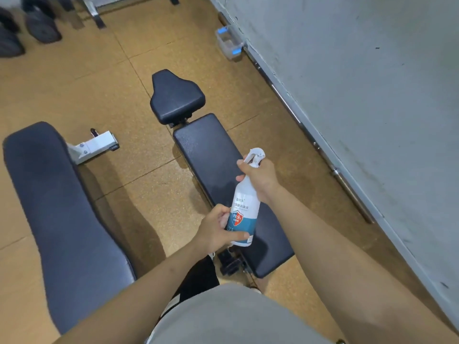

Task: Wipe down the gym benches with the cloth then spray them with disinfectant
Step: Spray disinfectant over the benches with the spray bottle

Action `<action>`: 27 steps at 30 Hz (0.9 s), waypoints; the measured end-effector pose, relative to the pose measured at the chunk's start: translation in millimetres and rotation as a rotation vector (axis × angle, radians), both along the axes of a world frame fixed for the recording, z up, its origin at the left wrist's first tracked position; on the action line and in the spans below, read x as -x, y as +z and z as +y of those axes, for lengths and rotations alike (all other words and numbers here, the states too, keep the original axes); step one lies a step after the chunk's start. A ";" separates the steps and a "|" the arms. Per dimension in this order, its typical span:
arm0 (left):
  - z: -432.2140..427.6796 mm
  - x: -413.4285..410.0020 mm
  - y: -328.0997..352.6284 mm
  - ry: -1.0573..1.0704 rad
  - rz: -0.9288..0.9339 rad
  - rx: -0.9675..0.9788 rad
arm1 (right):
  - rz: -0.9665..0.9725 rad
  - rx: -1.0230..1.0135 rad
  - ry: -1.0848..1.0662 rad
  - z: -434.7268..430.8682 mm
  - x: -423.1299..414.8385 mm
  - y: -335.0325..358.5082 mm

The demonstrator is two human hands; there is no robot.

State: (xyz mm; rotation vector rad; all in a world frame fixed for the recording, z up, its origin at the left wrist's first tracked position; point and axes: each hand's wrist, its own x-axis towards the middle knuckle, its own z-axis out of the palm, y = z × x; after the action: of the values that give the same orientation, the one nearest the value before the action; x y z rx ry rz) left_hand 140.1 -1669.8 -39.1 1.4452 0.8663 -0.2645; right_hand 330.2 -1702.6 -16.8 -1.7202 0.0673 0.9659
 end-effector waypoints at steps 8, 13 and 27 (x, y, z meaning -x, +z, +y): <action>-97.7 12.8 0.3 0.192 -0.063 -0.067 | -0.048 -0.077 0.109 -77.0 6.5 9.1; -174.1 19.6 5.7 0.295 -0.081 -0.097 | -0.099 -0.075 0.183 -130.9 16.3 24.1; -293.5 99.7 29.0 0.259 -0.099 -0.181 | -0.117 0.024 0.202 -237.9 102.8 49.2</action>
State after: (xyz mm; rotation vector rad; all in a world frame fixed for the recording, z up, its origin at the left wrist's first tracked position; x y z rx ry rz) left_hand 40.4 -1963.3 -10.1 1.4805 1.0041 0.0810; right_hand 227.4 -1940.6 32.4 -1.8272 -0.1745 1.0116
